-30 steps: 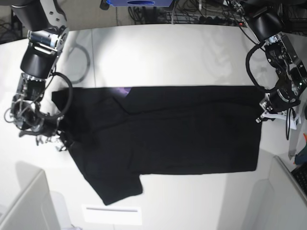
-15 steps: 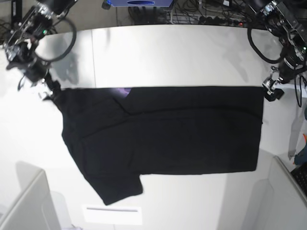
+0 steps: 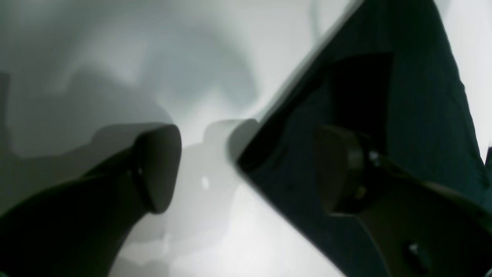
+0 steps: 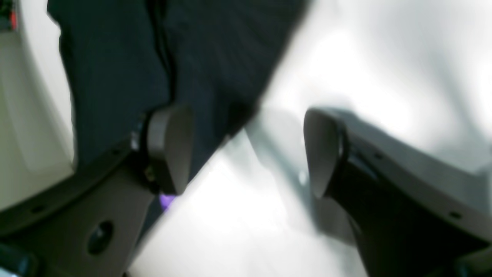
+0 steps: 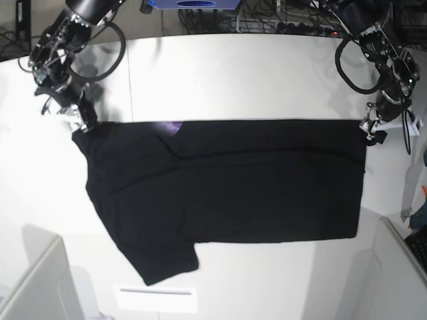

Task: Fold the T-shirt properly
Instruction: 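Lift the shoulder edge with both grippers and drag the shirt away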

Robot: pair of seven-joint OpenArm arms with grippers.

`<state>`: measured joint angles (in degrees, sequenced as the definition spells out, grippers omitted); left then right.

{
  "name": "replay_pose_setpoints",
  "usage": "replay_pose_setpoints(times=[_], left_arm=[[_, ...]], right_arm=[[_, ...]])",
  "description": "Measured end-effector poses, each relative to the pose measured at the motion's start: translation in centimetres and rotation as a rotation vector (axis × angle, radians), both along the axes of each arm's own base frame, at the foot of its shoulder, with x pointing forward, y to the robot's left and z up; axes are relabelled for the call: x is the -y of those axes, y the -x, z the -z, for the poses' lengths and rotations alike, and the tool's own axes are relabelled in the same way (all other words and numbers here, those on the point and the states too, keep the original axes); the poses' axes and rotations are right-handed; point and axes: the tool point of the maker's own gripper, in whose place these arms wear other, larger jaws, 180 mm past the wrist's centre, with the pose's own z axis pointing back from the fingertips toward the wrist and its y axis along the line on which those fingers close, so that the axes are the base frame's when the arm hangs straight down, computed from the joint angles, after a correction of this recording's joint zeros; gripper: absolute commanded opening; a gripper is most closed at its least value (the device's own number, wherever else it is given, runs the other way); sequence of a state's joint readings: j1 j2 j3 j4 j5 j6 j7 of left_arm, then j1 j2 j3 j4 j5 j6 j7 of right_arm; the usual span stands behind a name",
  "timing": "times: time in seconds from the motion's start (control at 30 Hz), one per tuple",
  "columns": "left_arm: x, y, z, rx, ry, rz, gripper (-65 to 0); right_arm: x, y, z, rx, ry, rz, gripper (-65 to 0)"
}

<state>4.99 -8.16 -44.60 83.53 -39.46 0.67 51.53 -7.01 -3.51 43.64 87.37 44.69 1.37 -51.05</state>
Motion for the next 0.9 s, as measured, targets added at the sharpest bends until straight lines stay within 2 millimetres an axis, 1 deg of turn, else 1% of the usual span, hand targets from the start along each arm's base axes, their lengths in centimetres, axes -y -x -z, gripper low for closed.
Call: replay_pose_setpoints(times=[0.13,0.23,0.27,0.3,0.33,0.37,0.43,0.47,0.5,0.6,0.7,0.73,0.83,0.9], left_arm=[[1.3,-1.5,0.6,0.009,0.046,0.015,-36.4],[1.3,-1.7,1.2,0.012,0.072,0.007,-46.1],[1.1,-1.7,1.3,0.006,0.072,0.008,-50.0],[1.0,-1.7,1.5,0.002,0.082,0.008,-55.1],[0.9,-1.6,1.7,-0.002,0.086,0.006,-60.1],[0.9,-1.5,1.8,-0.003,0.088,0.004,-65.0],[0.8,-1.5,1.8,-0.004,0.089,0.002,-65.0],[0.8,-1.5,1.8,-0.005,0.087,0.004,-65.0],[0.7,-1.5,1.8,-0.008,0.084,0.008,-65.0],[1.3,-1.6,1.9,-0.033,0.053,0.070,-65.0],[1.5,-0.5,1.4,-0.062,0.008,0.132,-65.0],[1.6,0.2,1.3,-0.073,-0.004,0.145,-65.0],[1.6,3.3,0.9,-0.128,-0.050,0.186,-65.0],[1.6,5.2,0.8,-0.186,-0.062,0.220,-65.0]], right_arm=[[0.7,-1.3,0.3,0.035,-0.007,0.017,-22.4],[0.8,-1.9,0.4,0.042,-0.009,0.025,-22.7],[0.8,-2.0,0.4,0.044,-0.012,0.028,-23.7],[0.9,-2.0,0.5,0.044,-0.012,0.034,-27.2],[1.0,-2.1,0.7,0.044,-0.014,0.042,-32.3],[1.2,-2.1,0.9,0.044,-0.011,0.057,-38.7],[1.5,-2.0,1.6,0.045,-0.010,0.084,-53.1],[1.6,-1.9,1.9,0.039,-0.009,0.086,-61.7],[1.7,-1.7,2.1,0.031,-0.010,0.085,-65.0],[2.2,-1.6,2.1,0.032,-0.026,0.112,-65.0],[3.3,-0.4,1.8,0.018,-0.043,0.143,-65.0],[3.7,0.3,1.8,0.000,-0.038,0.144,-65.0],[4.6,3.2,1.2,-0.060,-0.013,0.126,-65.0],[4.7,5.3,1.1,-0.108,0.010,0.102,-65.0]])
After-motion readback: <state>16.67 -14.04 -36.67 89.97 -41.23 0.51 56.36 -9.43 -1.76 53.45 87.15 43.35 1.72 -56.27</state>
